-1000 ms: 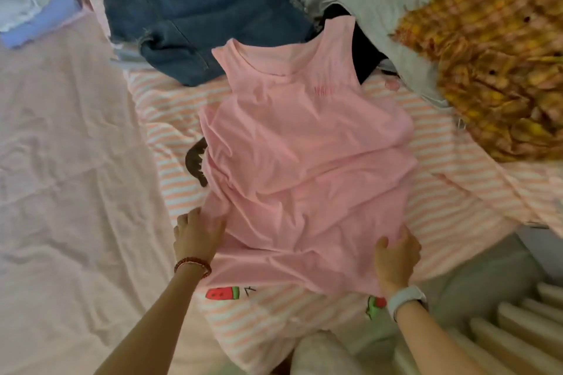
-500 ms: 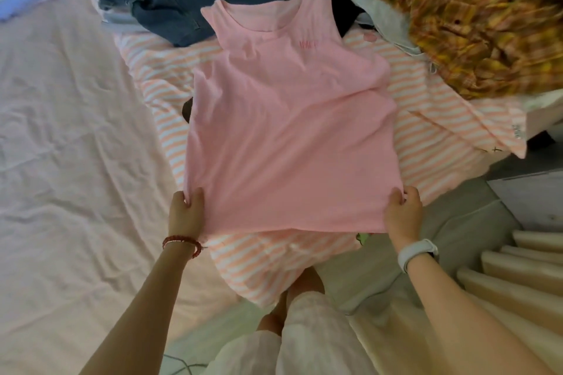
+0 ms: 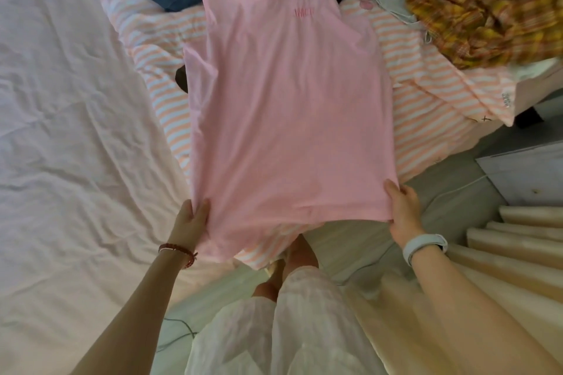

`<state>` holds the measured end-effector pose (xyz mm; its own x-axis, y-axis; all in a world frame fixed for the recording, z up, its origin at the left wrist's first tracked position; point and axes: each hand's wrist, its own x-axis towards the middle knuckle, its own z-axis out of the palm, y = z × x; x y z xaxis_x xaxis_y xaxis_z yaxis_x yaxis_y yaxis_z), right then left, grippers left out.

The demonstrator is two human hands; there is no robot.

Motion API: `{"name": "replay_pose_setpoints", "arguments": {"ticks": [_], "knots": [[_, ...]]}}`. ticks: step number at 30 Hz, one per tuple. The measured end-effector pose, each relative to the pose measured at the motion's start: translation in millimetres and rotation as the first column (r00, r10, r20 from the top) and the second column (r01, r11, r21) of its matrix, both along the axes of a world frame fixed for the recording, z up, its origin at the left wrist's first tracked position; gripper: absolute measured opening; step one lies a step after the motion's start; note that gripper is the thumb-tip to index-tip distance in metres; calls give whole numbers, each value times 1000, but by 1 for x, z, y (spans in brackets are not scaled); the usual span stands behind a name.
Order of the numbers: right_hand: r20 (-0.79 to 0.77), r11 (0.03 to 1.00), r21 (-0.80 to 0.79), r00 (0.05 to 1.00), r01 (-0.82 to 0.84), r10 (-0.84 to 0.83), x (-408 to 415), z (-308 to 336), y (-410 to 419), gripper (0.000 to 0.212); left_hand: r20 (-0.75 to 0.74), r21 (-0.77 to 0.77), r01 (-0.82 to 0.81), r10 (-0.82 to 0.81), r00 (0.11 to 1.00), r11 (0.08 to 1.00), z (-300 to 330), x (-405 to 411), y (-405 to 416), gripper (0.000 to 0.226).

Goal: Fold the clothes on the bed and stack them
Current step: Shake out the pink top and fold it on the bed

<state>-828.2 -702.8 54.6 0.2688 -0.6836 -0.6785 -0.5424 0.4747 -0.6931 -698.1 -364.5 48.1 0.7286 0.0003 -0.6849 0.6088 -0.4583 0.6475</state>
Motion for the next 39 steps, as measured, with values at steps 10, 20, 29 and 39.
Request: {"name": "replay_pose_setpoints", "arguments": {"ticks": [10,20,29,39], "knots": [[161,906,414,973,84,-164,-11,16,2,19,7,78,28,-29,1000,997,4,-13,0,21],[224,864,488,940,120,-257,-6,30,4,21,55,198,87,-100,993,976,6,-18,-6,17],[-79,938,-274,977,-214,200,-13,30,11,28,79,247,112,-136,988,962,7,-22,-13,16],[-444,380,-678,762,-630,472,-39,54,12,29,208,329,71,-146,967,942,10,-35,-15,23]]}}
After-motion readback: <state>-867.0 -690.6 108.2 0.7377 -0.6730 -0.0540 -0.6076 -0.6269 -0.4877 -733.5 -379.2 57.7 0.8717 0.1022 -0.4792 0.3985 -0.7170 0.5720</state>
